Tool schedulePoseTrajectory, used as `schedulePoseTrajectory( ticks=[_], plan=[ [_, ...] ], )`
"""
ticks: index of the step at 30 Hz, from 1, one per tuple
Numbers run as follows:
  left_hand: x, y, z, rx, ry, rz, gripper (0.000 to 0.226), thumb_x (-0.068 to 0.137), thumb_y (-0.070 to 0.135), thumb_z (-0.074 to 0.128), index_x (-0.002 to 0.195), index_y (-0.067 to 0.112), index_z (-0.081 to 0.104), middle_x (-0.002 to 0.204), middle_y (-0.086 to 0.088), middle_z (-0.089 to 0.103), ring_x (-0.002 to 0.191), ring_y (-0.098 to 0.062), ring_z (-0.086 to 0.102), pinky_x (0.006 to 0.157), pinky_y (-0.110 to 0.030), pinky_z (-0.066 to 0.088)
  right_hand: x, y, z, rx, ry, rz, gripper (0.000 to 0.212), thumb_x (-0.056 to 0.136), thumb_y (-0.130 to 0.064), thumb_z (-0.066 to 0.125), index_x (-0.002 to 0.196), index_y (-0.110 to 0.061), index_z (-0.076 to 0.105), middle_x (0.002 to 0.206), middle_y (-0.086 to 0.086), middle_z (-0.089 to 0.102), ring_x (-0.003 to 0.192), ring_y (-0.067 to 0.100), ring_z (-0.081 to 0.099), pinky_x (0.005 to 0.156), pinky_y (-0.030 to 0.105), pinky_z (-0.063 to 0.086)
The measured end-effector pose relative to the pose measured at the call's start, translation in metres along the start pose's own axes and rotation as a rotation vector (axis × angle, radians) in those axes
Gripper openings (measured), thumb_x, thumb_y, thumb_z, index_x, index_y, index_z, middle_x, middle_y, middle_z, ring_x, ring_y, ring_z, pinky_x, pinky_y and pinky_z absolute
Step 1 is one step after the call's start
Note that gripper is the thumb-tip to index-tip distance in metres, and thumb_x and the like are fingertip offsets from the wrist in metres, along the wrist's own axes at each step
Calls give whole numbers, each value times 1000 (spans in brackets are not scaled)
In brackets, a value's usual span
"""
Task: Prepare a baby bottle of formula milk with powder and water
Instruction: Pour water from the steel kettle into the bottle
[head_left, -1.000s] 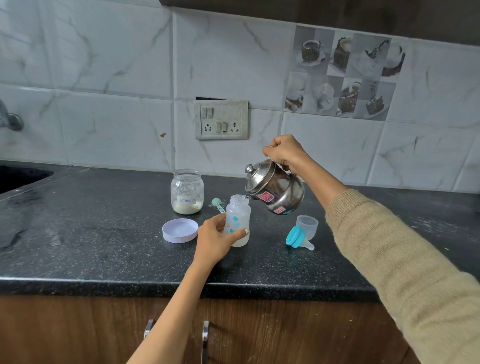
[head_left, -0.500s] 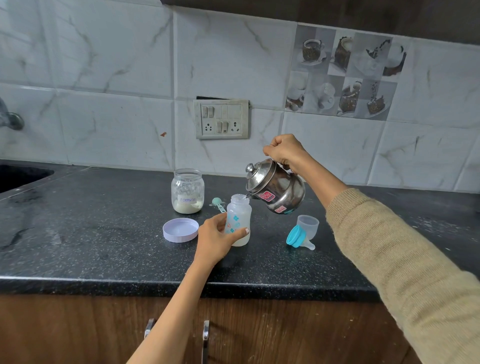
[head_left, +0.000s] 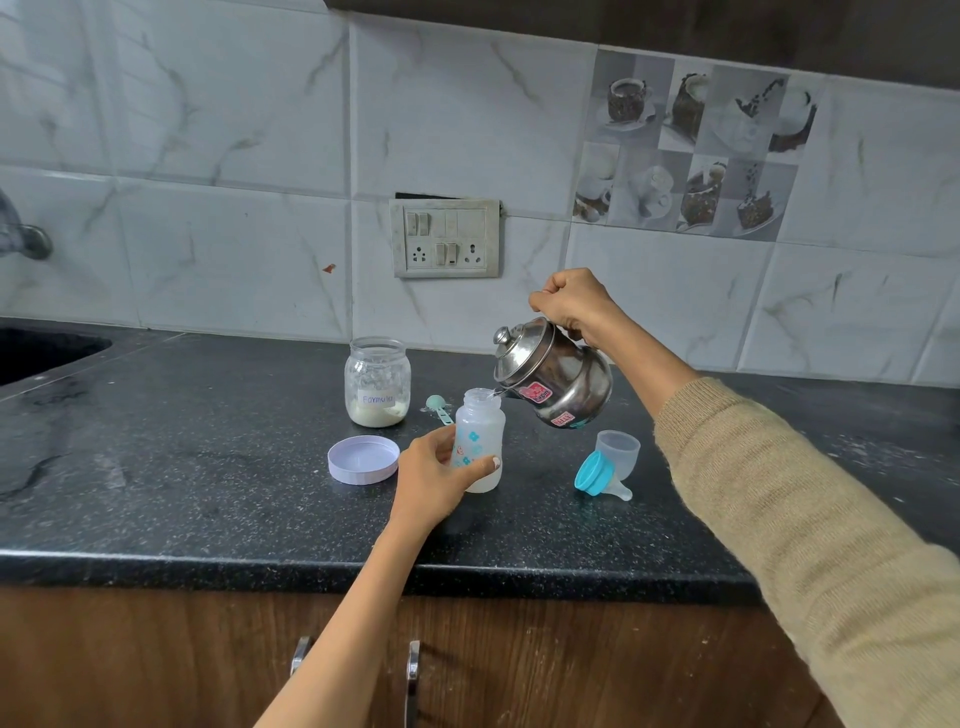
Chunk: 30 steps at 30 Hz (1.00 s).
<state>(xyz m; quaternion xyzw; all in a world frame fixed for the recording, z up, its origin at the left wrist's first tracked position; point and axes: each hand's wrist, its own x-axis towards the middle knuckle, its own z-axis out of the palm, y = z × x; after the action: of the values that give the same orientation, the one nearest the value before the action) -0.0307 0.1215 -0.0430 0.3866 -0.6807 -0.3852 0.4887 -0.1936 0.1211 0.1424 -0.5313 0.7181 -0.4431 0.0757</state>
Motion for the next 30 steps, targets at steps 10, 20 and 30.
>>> schedulePoseTrajectory(
  ticks=[10,20,30],
  plan=[
    [-1,1,0,-6,2,2,49,71,24,81,117,14,66,112,0,71,95,-6,66,74,-9,47,1,6,0,44,21,28,28,83,-12,59,60,-18,44,58,-3,44,47,11,36,42,22,28],
    [-2,2,0,-15,-3,12,37,70,21,82,105,18,70,100,5,73,88,1,66,69,-6,48,0,22,1,134,38,105,27,81,-12,58,59,-17,43,61,-1,44,51,14,39,50,24,34],
    [-2,4,0,-17,-4,19,34,71,21,81,103,21,70,94,8,72,86,6,65,66,-4,47,0,27,2,169,46,116,29,82,-12,59,58,-18,43,60,-2,44,53,12,40,52,25,36]
  ],
)
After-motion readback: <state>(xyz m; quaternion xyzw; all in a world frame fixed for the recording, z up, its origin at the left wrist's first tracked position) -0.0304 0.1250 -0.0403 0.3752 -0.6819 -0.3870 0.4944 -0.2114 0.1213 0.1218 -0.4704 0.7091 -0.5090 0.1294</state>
